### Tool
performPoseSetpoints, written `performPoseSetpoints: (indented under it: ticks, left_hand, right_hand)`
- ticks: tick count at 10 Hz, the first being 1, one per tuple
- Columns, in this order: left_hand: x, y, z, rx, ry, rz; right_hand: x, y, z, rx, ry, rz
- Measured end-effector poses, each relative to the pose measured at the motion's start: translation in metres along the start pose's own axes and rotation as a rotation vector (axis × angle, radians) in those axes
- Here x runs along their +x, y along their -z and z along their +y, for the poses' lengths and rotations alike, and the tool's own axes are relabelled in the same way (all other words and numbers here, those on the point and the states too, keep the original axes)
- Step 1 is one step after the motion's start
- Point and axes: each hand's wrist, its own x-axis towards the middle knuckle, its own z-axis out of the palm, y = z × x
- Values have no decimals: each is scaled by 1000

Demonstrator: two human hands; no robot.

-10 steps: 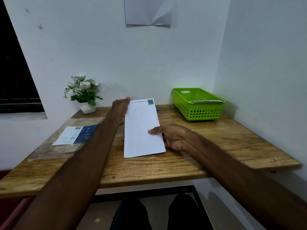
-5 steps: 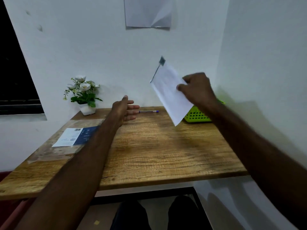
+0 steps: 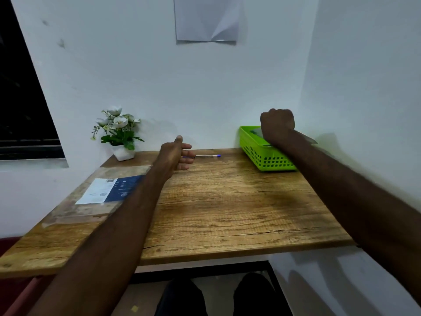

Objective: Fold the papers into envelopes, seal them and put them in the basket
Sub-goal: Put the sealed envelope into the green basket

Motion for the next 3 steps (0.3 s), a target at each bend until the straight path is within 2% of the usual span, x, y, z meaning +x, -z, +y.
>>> performPoseSetpoints:
  ticks: [1, 3]
  left_hand:
    - [0, -2, -1, 26, -17, -11]
    - [2, -4, -2, 33, -32, -21]
  right_hand:
    - [7, -14, -4, 61, 8, -20]
    - [17, -35, -9, 552, -61, 198]
